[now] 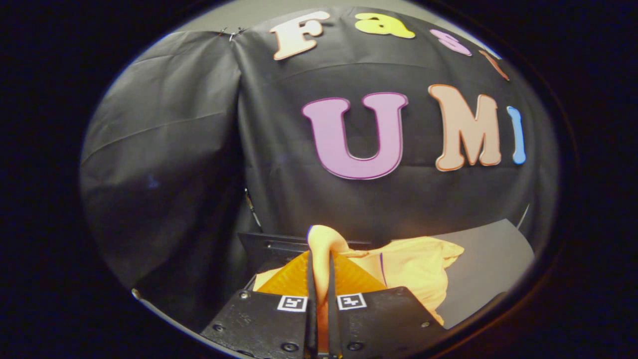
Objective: Put the clothes into the washing machine and then close the washing machine lid.
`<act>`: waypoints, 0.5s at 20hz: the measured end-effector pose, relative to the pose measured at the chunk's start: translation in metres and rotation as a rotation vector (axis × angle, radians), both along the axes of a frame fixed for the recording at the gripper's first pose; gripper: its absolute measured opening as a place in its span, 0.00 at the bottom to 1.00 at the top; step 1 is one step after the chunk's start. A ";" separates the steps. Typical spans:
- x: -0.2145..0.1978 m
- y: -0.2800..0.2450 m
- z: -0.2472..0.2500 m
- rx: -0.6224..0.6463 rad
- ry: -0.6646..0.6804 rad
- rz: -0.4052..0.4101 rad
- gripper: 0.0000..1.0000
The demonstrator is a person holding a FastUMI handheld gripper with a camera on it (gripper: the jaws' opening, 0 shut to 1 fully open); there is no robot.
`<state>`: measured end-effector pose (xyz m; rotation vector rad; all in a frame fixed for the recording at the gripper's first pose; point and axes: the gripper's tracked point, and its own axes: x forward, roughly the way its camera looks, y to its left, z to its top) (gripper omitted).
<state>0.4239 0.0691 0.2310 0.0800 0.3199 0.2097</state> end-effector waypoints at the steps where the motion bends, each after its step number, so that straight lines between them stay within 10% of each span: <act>1: 0.004 0.011 -0.002 0.003 0.001 0.014 0.08; 10: 0.036 0.080 -0.048 0.049 0.080 0.108 0.08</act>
